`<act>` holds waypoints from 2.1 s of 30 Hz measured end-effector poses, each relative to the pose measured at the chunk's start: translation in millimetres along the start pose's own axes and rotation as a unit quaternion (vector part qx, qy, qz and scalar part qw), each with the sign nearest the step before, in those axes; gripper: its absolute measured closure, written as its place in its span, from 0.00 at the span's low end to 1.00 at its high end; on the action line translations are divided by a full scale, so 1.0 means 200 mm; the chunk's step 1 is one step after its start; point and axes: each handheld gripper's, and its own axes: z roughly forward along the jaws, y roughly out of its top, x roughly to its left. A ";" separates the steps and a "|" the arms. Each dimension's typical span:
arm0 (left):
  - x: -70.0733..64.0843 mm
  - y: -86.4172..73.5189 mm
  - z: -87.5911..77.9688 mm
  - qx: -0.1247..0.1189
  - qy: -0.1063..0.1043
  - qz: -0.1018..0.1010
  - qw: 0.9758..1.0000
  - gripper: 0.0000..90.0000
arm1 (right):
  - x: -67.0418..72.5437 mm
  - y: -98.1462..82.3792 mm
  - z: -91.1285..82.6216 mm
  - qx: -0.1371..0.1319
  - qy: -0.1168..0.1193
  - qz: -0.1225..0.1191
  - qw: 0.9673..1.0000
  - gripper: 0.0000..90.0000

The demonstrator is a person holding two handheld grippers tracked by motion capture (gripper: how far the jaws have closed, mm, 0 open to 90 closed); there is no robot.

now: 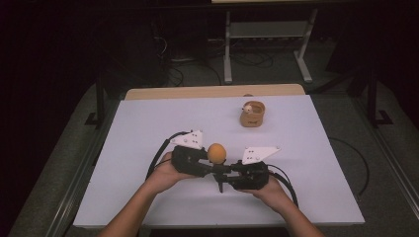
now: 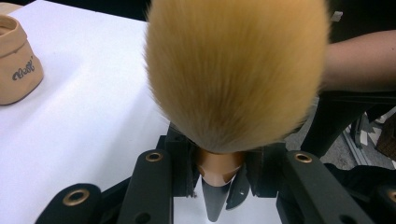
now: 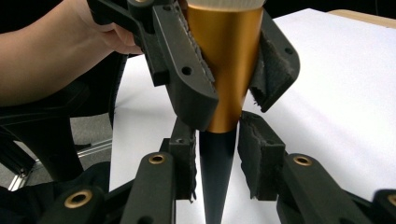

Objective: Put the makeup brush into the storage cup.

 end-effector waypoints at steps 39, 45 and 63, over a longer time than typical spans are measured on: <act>0.03 -0.02 -0.07 -0.045 0.018 -0.009 0.999 0.50 | -0.03 -0.01 -0.05 -0.012 -0.041 0.001 0.999 0.82; 0.04 -0.05 -0.12 -0.059 0.040 -0.010 0.997 0.42 | -0.03 -0.01 -0.07 -0.013 -0.046 0.000 0.999 0.82; -0.01 -0.22 -0.28 -0.094 0.129 -0.024 0.987 0.19 | -0.04 -0.01 -0.10 -0.015 -0.059 0.000 0.998 0.81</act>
